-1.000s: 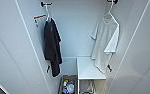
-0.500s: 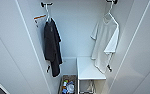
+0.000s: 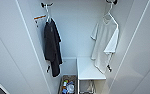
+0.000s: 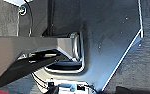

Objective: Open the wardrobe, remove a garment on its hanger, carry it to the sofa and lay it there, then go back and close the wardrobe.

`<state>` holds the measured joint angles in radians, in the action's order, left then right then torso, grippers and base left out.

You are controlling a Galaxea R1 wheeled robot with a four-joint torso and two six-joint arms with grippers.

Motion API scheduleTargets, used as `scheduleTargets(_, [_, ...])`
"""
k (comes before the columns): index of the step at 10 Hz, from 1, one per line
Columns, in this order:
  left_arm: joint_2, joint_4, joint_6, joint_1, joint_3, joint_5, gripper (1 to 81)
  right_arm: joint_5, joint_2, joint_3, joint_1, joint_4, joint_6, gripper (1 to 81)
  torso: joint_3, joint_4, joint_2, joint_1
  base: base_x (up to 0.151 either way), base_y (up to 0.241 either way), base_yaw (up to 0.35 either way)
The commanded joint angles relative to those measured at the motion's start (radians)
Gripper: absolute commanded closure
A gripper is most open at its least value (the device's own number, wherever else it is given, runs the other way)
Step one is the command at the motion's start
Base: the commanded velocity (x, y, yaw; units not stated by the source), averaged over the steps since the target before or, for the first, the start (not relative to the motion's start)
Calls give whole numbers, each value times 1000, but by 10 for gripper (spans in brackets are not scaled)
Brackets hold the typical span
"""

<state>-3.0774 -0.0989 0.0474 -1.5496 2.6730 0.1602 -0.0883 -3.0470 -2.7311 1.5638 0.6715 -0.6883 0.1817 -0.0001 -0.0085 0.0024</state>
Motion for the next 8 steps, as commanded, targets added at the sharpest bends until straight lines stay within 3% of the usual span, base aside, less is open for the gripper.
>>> scheduleTargets(1, [-3, -13, 2, 15, -4, -56, 10, 48, 0, -4, -21, 13, 3, 10, 0, 0, 0, 0, 0, 0, 0])
scheduleTargets(3, [0, -13, 2, 15, -4, -56, 10, 48, -2, -4, -23, 16, 6, 10, 0, 0, 0, 0, 0, 0, 0])
scheduleTargets(8, [3, -13, 2, 15, -4, -56, 10, 47, 1, -5, -18, 14, 6, 10, -1, 0, -2, -2, 73, 0, 0])
